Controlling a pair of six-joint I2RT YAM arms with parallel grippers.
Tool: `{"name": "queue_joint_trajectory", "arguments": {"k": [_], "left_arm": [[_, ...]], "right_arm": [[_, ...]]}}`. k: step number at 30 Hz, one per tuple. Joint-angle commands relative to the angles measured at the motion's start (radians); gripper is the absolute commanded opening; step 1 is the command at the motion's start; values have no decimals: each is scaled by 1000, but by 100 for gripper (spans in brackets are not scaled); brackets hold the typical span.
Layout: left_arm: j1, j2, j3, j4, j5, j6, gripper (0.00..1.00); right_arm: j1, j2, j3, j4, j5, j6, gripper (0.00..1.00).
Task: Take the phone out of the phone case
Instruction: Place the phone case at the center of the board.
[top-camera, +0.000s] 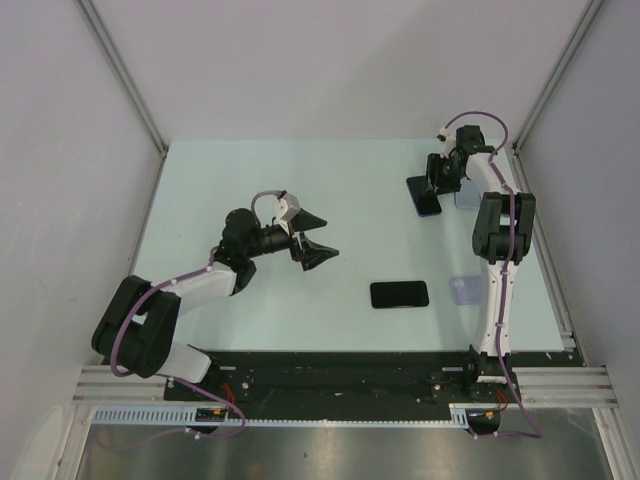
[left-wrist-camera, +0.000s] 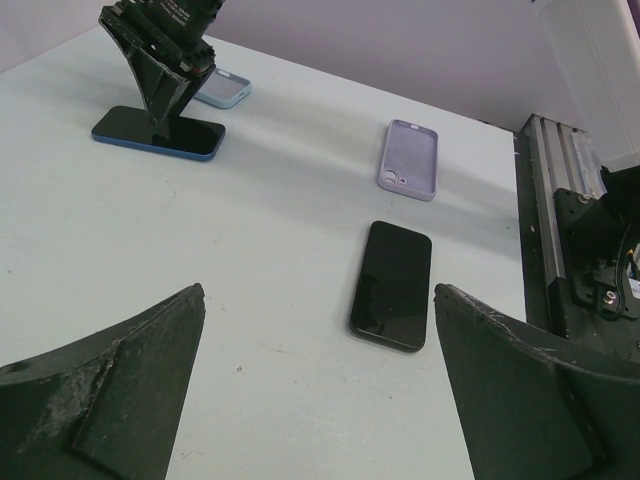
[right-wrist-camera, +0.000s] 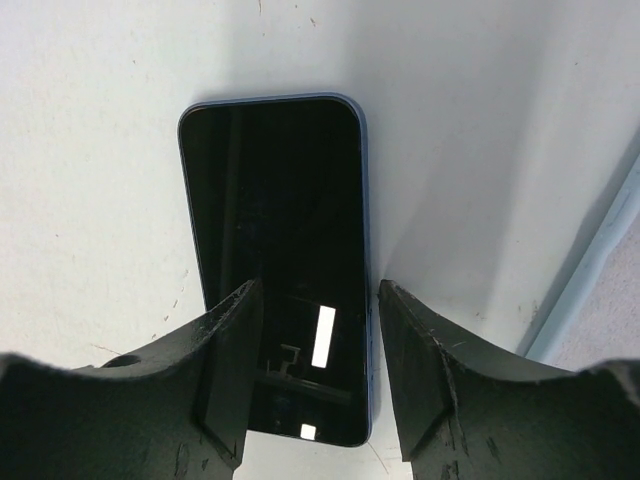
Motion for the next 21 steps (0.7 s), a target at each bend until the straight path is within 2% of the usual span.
{"name": "queue_joint_trajectory", "arguments": {"k": [1, 21], "left_arm": [[-2, -26, -2, 36, -4, 20, 100], [-5, -25, -2, 36, -4, 23, 100]], "right_arm": [[-5, 20, -84, -126, 73, -8, 55], [33, -64, -216, -137, 31, -10, 57]]}}
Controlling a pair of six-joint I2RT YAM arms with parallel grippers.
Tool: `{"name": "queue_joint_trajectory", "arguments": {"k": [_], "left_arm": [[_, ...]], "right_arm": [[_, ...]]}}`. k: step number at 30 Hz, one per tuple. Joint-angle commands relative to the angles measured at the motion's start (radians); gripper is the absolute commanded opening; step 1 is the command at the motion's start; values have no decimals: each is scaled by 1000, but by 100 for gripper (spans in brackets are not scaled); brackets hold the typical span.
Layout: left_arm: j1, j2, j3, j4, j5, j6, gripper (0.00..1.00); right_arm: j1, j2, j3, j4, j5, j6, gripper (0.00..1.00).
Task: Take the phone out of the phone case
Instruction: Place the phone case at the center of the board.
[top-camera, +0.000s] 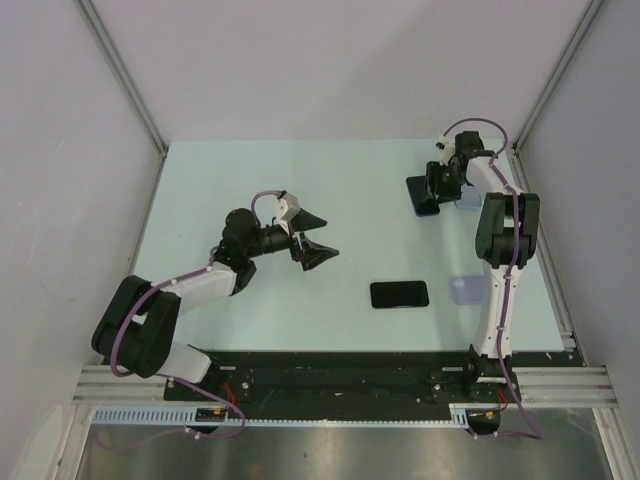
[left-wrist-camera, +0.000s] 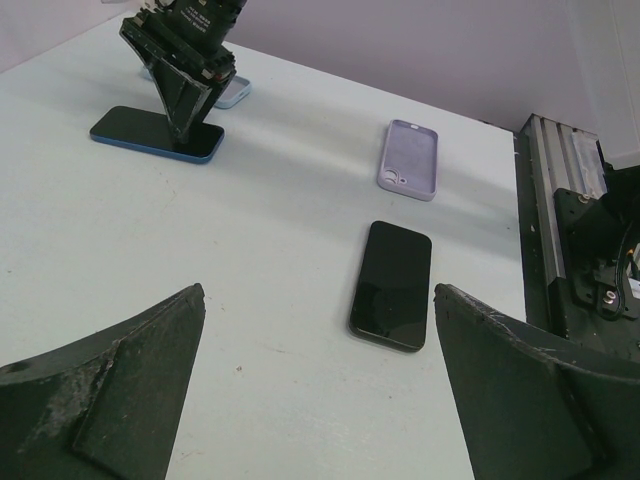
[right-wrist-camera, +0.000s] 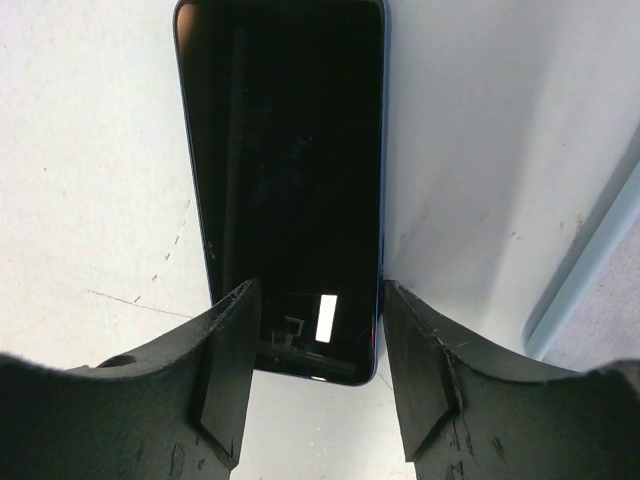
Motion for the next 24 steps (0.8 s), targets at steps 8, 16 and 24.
{"name": "queue_joint_trajectory", "arguments": {"k": [8, 16, 24], "left_arm": [[-4, -29, -5, 36, -2, 23, 100], [-4, -42, -7, 36, -5, 23, 100], [-4, -48, -11, 36, -7, 34, 100]], "right_arm": [[23, 18, -86, -141, 20, -11, 57], [23, 3, -81, -145, 42, -8, 57], [-27, 5, -63, -147, 79, -7, 58]]}}
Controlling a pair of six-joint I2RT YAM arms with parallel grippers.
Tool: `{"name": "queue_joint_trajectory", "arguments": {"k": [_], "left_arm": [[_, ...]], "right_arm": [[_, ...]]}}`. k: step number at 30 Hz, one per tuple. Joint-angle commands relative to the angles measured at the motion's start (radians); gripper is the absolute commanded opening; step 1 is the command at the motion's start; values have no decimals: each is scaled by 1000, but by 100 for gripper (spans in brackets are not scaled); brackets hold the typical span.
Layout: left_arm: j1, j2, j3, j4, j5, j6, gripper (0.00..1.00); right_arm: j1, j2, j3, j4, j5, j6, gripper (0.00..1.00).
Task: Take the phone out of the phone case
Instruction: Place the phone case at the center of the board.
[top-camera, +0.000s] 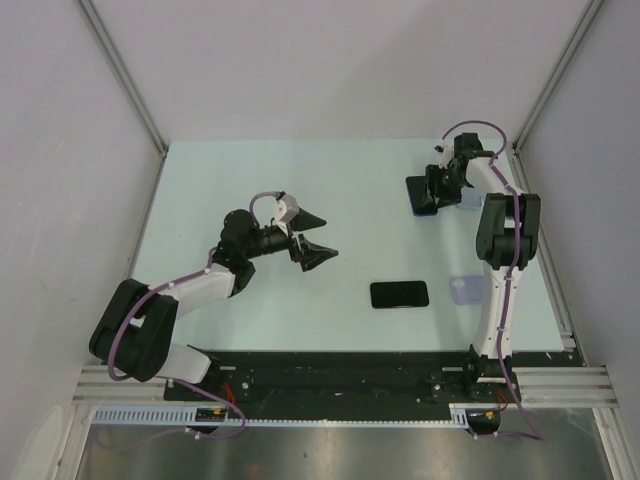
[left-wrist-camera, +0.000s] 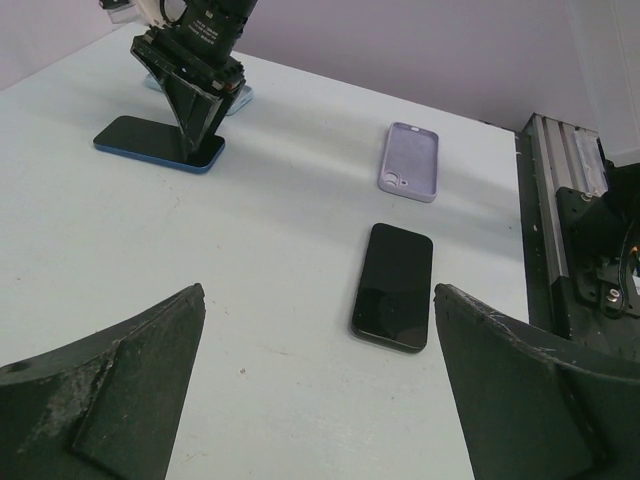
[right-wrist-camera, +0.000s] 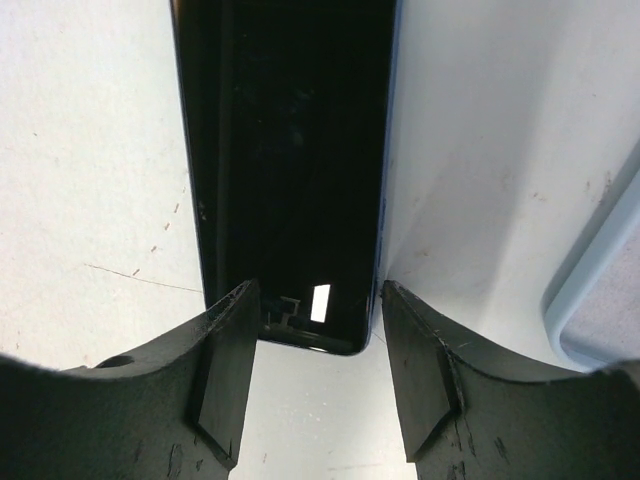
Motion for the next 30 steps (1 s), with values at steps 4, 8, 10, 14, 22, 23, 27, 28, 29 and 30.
{"name": "queue_joint_trajectory", "arguments": {"k": [4, 8, 10, 14, 22, 23, 27, 28, 29, 30], "left_arm": [[-4, -23, -4, 36, -6, 23, 100], [-4, -22, -3, 36, -7, 23, 100], [-4, -20, -1, 36, -8, 22, 100], [-4, -20, -1, 36, -6, 22, 100], [-4, -16, -3, 36, -6, 25, 100], [-4, -16, -3, 36, -6, 25, 100], [-4, -14, -1, 36, -5, 23, 100], [-4, -17, -1, 36, -5, 23, 100], [-4, -17, -1, 36, -5, 25, 100], [-4, -20, -1, 36, -8, 28, 100]], "right_arm": [[-58, 43, -20, -117, 81, 0, 58], [-77, 43, -20, -117, 92, -3, 58], [-84, 39, -21, -116, 96, -3, 59], [-95, 31, -20, -113, 112, -3, 59], [-113, 14, -27, -80, 175, 3, 59], [-116, 13, -27, -76, 179, 6, 59], [-123, 5, -30, -70, 187, 5, 59], [-123, 2, -32, -68, 185, 6, 59], [-121, -1, -33, -73, 182, 0, 60], [-120, -10, -38, -76, 169, -4, 60]]}}
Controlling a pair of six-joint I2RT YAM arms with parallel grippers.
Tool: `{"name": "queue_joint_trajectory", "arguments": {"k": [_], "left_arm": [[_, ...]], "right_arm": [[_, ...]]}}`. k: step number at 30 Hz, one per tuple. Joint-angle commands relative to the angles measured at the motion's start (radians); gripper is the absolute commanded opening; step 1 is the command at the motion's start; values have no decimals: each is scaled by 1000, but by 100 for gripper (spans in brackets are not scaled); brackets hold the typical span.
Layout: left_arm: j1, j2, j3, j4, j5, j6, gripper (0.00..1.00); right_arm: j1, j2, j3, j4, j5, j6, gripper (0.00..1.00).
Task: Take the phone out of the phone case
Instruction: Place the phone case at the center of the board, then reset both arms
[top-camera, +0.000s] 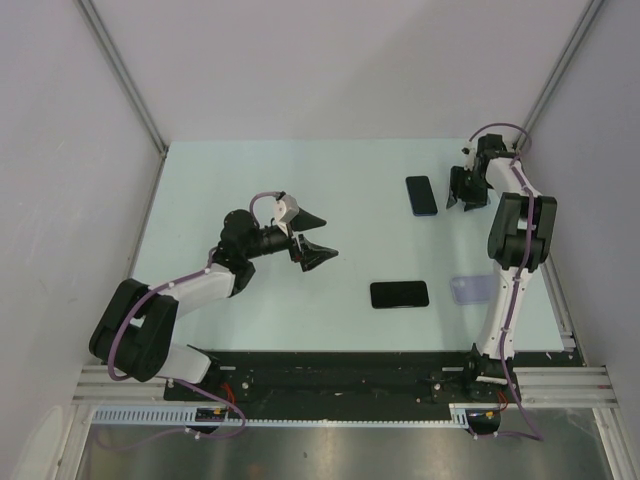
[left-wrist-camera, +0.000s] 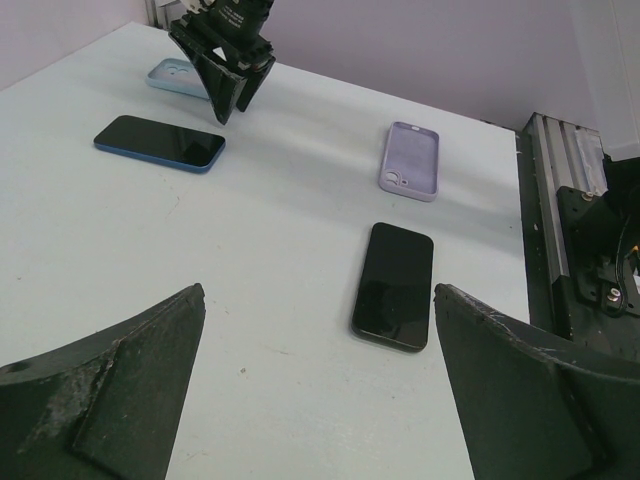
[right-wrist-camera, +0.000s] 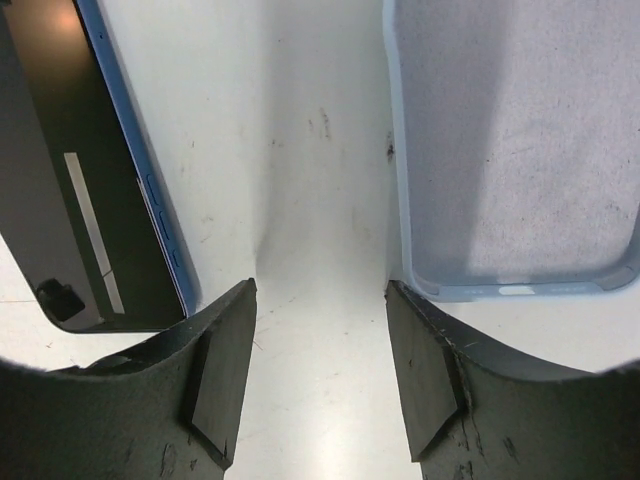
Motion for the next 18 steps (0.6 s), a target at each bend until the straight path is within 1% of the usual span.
{"name": "queue_joint_trajectory", "arguments": {"k": [1, 5, 12, 14, 16, 18], "left_arm": [[-4, -21, -2, 36, -8, 26, 100], [-2, -40, -3, 36, -17, 38, 100], [35, -46, 8, 17, -31, 72, 100], [59, -48, 21, -7, -30, 80, 100], [78, -52, 31, -29, -20, 84, 100], [102, -60, 40, -43, -14, 98, 100]], "right_arm": [[-11, -7, -42, -43, 34, -14, 60], [12, -55, -67, -59, -42, -49, 62], [80, -201, -139, -81, -141, -77, 67], [93, -262, -165, -73, -151, -67, 73], [104, -331, -211, -61, -158, -61, 84], [106, -382, -243, -49, -164, -60, 88]]}}
